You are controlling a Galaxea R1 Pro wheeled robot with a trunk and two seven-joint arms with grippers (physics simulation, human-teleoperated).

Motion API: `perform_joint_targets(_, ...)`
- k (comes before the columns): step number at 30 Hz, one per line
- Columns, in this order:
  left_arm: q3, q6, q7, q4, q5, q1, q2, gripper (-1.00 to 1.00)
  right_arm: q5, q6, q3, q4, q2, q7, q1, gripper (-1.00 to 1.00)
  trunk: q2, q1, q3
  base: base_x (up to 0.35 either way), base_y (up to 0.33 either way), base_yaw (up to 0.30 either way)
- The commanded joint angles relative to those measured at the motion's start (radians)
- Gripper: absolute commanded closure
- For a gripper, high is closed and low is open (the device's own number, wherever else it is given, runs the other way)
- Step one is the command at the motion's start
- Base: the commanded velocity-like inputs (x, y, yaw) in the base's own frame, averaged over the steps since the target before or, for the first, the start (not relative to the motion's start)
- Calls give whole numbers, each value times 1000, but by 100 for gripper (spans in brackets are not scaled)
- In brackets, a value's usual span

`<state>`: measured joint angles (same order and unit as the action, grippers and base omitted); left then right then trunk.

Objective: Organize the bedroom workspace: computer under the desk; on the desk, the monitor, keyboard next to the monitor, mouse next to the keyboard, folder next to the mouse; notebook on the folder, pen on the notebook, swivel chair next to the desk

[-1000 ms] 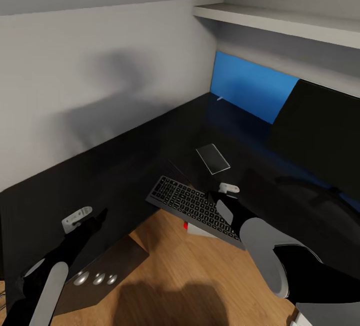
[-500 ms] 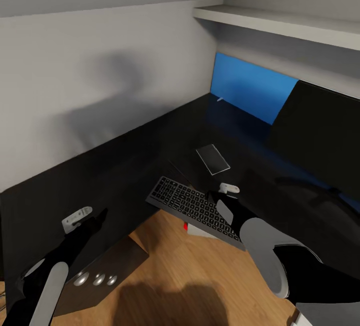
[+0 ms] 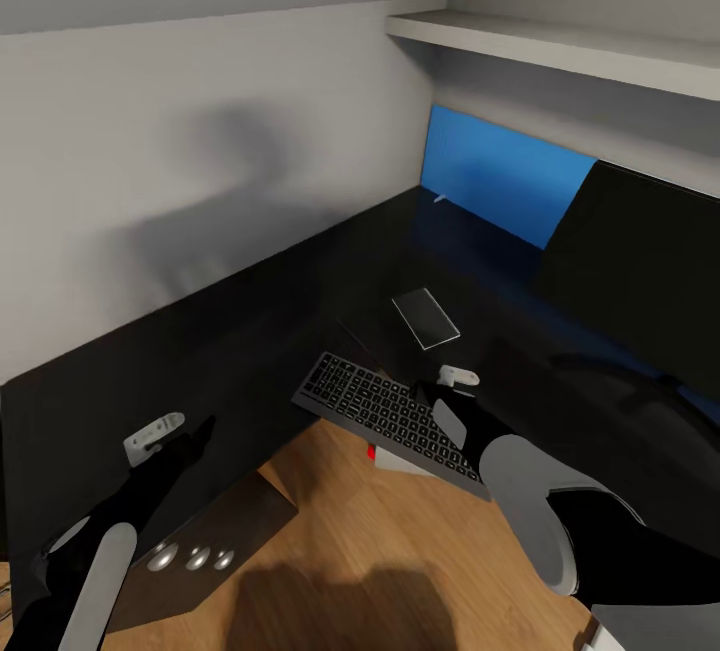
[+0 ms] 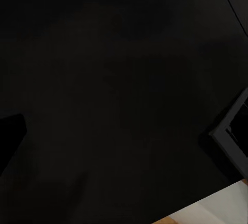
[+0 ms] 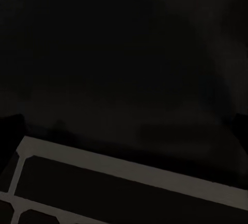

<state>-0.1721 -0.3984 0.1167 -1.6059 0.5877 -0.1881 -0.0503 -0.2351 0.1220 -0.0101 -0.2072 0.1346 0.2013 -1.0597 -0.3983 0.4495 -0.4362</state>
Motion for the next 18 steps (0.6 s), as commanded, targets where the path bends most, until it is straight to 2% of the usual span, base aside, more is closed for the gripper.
perform_joint_targets(1, 0, -5, 8, -2, 11, -1, 0, -100, -4, 5, -1, -2, 0, 4, 0, -100, -2, 1, -2, 0, 0, 0)
perform_joint_targets(18, 1, -5, 8, -2, 10, -1, 0, -100, -4, 8, -1, -8, 2, 4, 0, -100, -2, 1, -2, 0, 0, 0)
